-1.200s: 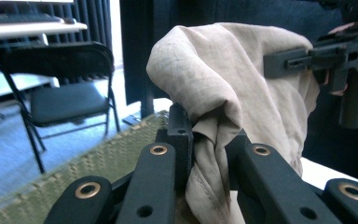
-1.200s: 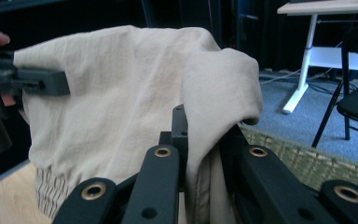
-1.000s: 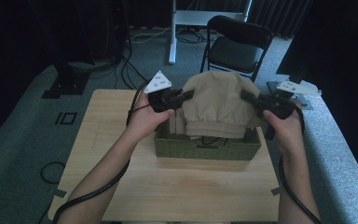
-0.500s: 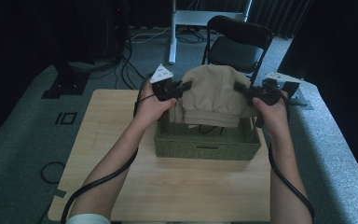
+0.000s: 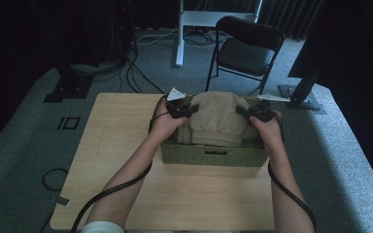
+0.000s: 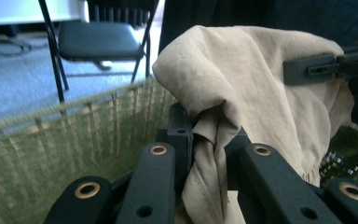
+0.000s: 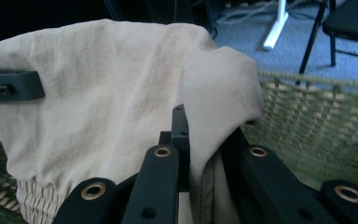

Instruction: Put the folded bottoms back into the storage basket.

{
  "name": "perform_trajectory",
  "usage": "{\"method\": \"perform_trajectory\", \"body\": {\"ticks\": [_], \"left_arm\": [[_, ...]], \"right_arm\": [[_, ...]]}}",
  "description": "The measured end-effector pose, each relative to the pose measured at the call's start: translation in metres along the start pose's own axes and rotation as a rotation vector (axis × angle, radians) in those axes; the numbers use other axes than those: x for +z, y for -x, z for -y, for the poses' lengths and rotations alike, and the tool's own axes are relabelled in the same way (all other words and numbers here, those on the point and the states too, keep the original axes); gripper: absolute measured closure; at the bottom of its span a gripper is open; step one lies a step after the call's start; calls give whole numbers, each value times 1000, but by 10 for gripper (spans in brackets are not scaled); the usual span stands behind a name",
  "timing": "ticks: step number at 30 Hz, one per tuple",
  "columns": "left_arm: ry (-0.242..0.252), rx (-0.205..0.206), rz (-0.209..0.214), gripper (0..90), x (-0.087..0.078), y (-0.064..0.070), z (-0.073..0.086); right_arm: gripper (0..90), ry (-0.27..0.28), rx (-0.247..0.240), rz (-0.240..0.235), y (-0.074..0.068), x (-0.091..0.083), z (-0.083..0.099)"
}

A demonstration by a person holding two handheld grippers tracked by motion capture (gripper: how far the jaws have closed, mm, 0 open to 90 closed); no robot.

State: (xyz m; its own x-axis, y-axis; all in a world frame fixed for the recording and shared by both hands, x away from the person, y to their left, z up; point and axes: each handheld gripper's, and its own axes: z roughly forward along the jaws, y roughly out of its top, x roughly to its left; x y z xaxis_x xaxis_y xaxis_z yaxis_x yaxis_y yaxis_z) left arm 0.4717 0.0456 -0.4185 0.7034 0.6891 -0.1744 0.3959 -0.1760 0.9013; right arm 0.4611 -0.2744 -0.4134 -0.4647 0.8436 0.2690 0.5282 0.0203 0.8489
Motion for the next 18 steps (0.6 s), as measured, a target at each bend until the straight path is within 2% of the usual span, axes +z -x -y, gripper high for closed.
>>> {"method": "perform_trajectory", "body": {"ticks": [5, 11, 18], "left_arm": [[-49, -29, -11, 809, 12, -6, 13], [-92, -56, -23, 807, 22, -14, 24], [-126, -54, -40, 800, 34, -18, 32]], "right_arm": [[820, -52, -1, 29, 5, 13, 9], [819, -101, 30, 40, 13, 29, 19], [819, -133, 59, 59, 23, 42, 30]]}}
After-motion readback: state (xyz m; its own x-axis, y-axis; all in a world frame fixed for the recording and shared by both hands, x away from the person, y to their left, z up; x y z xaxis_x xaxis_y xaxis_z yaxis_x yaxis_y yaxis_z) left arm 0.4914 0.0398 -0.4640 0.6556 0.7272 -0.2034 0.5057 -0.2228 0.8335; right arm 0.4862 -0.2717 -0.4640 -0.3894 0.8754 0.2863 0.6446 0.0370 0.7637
